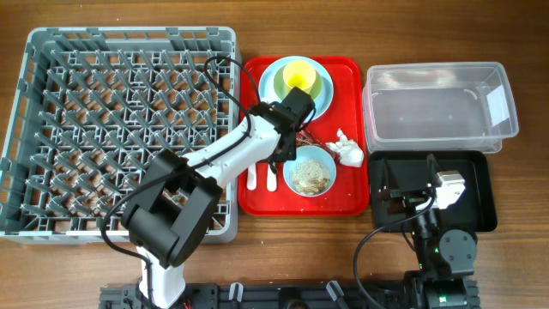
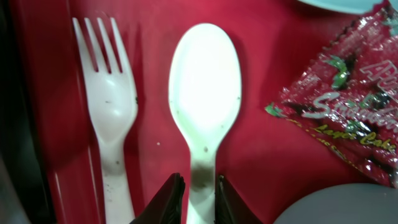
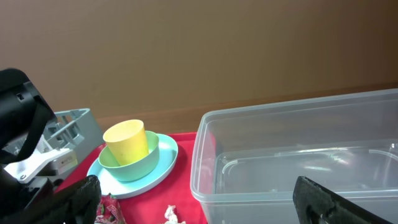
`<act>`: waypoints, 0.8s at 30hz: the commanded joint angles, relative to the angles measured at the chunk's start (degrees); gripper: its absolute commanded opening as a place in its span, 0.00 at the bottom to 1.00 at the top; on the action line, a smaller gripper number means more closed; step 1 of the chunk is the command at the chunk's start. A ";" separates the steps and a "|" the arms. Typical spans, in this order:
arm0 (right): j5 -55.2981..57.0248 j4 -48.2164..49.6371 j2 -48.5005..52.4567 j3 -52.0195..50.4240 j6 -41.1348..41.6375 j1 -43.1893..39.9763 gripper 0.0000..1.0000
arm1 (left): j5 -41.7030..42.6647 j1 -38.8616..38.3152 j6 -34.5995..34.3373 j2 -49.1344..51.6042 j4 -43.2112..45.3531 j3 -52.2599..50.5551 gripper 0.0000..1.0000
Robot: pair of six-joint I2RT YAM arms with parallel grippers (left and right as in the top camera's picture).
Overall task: Sort waste into correct bins and load items into the dishwasher rack
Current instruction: 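Lower the left gripper and grasp the white spoon, then carry the spoon to the rack and insert it upright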
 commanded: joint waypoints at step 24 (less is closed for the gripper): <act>0.57 0.15 -0.50 -0.07 0.00 0.09 1.00 | -2.43 -0.20 -0.13 -2.86 5.09 -4.98 0.04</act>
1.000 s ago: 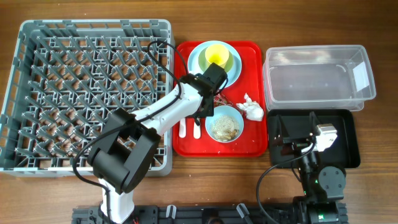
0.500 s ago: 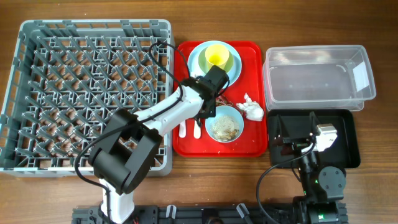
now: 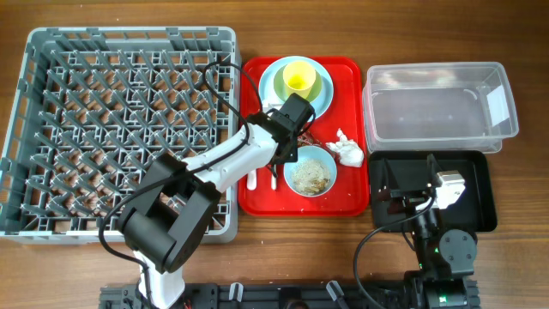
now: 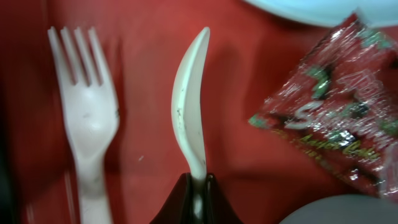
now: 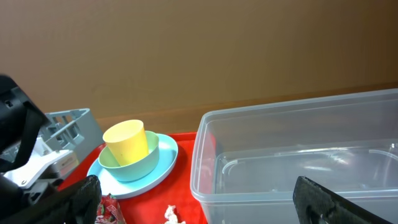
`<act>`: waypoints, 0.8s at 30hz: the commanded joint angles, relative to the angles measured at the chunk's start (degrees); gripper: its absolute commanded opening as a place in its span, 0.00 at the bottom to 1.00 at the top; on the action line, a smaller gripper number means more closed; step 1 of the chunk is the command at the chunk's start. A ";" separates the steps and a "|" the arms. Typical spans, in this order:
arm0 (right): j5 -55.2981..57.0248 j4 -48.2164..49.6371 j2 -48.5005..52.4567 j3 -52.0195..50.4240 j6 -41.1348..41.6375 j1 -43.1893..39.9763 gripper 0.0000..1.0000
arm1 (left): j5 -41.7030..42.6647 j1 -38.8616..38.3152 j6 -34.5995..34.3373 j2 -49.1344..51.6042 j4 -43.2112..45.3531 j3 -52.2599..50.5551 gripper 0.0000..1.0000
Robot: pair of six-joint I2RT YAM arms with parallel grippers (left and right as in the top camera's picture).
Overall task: Sort waste into correct bins and load items into the dishwasher rack
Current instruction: 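Carry the spoon to the rack and insert it upright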
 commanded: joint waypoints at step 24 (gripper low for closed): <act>0.57 0.15 -0.50 -0.07 0.00 0.09 1.00 | 0.24 19.69 13.84 -22.62 -9.16 1.33 0.04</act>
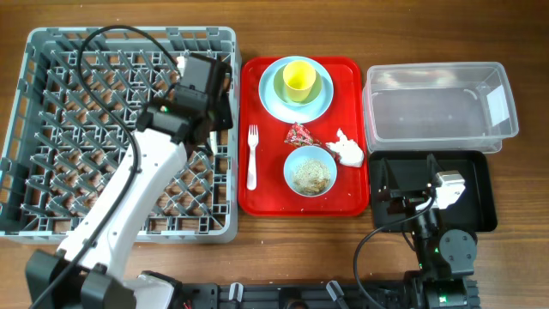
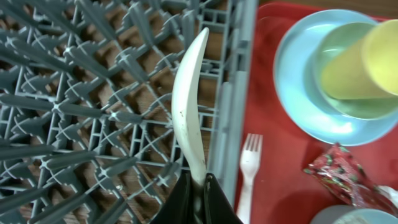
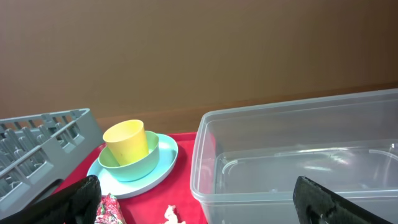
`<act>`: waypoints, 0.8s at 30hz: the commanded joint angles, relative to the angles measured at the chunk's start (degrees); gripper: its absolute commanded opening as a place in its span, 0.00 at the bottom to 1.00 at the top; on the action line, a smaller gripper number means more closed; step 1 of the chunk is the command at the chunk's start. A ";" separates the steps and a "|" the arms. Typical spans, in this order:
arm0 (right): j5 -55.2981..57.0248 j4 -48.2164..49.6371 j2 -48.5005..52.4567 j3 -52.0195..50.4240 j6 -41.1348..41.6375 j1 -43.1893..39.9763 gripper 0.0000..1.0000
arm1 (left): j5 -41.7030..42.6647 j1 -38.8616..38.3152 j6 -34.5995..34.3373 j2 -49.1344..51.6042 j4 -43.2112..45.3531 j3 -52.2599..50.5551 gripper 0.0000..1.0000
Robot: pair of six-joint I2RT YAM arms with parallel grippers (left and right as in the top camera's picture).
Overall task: Sort waste into correct bins and load items into the dishwasher rack
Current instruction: 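Carry the spoon to the rack and insert it upright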
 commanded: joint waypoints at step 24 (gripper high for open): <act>0.57 0.15 -0.50 -0.07 0.02 0.07 1.00 | 7.17 1.77 5.53 13.16 1.77 0.13 0.04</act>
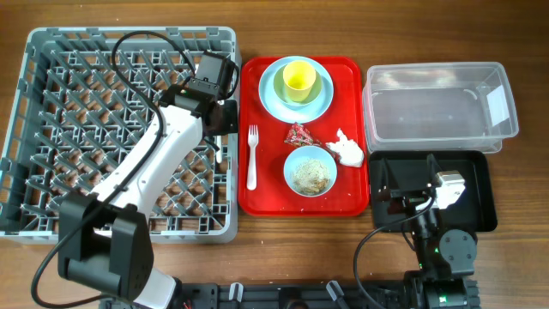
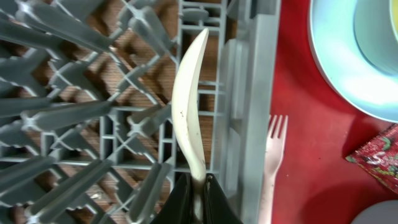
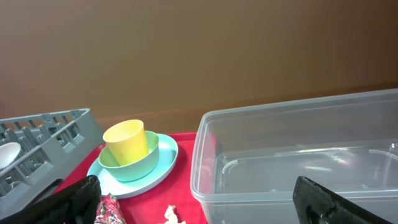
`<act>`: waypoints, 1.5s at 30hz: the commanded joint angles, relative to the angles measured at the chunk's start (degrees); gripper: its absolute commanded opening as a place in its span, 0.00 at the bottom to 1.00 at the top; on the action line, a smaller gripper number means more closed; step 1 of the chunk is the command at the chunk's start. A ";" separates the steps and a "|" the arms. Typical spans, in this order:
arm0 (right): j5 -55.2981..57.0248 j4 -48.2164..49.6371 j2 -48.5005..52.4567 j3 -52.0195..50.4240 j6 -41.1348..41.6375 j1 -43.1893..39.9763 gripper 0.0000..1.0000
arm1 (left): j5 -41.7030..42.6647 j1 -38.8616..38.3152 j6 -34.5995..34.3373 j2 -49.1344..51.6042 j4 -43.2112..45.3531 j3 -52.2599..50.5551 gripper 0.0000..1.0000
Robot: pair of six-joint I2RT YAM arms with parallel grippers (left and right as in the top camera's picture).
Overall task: Sort waste into correct bins and load items into the dishwasher rack
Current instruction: 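Carry the spoon to the rack and insert it upright, then release the spoon and move the left gripper to the white fork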
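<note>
My left gripper [image 2: 198, 191] is shut on the handle of a white plastic spoon [image 2: 189, 106], held edge-on over the right-hand cells of the grey dishwasher rack [image 1: 51, 103], just inside its right wall; overhead the left gripper [image 1: 221, 120] sits at that wall. A white fork [image 1: 251, 156] lies on the red tray [image 1: 257, 202]. A yellow cup [image 1: 297, 79] stands in a green bowl on a blue plate. A red wrapper [image 1: 299, 134], a crumpled tissue [image 1: 347, 148] and a bowl of food scraps [image 1: 310, 172] share the tray. My right gripper [image 3: 196, 205] rests wide open by the bins.
A clear plastic bin [image 1: 437, 107] stands at the right, with a black bin [image 1: 480, 193] in front of it under the right arm. The left arm's cable loops over the rack. Wooden table surrounds everything.
The left gripper with the spoon has moved right and down, from over the rack's interior to close above the cells at its right wall. The right arm has not moved.
The left gripper's fingers stood on either side of the spoon's handle on the tray beside the fork. Then it was shut on the spoon, turned edge-on above the tray. Then it held the spoon over the rack, and now low at the rack's right edge.
</note>
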 commanded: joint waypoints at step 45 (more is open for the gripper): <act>0.57 0.15 -0.50 -0.07 0.00 0.09 1.00 | 18.80 0.26 0.92 -12.37 -3.37 0.39 0.55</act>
